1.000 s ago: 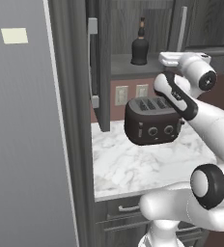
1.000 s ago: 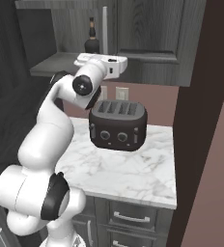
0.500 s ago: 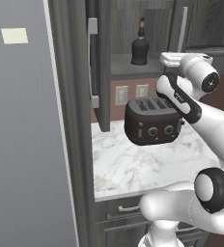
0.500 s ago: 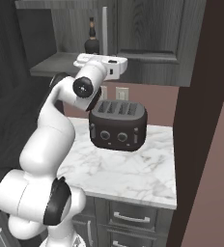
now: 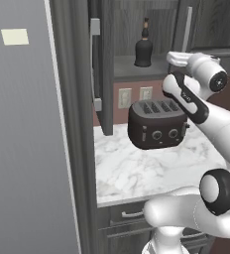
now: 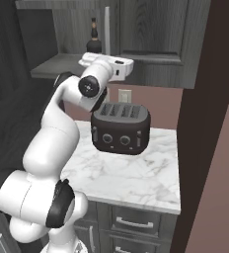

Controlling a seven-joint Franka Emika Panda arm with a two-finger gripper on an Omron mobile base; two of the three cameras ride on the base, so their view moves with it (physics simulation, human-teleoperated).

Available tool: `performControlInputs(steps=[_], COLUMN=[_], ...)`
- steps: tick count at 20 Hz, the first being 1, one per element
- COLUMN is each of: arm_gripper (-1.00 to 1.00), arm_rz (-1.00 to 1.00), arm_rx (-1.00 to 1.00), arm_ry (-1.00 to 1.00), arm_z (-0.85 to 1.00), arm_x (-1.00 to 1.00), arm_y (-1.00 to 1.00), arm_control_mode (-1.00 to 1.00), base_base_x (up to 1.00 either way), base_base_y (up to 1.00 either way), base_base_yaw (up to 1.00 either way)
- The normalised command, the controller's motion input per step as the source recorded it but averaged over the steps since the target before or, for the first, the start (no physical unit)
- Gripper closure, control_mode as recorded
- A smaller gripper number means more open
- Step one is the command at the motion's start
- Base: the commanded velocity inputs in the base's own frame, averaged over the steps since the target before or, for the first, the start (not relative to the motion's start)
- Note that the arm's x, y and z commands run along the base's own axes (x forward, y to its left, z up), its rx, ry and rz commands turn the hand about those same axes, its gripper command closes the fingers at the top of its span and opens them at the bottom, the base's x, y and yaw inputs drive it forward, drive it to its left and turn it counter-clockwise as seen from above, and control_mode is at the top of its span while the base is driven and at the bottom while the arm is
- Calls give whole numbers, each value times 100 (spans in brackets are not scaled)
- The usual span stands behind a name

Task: Open the cabinet directly in front. Then move the liquor and the mug to the dining counter with the jar on it.

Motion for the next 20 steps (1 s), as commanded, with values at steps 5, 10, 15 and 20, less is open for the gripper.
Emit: performControlInputs(steps=[5, 10, 15, 20], arm_gripper=[-100, 100, 100, 100], arm_rz=[2, 0, 0, 0], arm_rx=[6, 0, 0, 0], arm_ry=[7, 1, 0, 0], arm_z=[-20, -12, 0, 0], arm_x=[100, 33, 0, 0], arm_y=[-1, 0, 0, 0], arm_control_mode=[-100, -100, -100, -100], base_base_x=[0, 0, 0, 0], base_base_y=[0, 0, 0, 0], base_base_yaw=[0, 0, 0, 0])
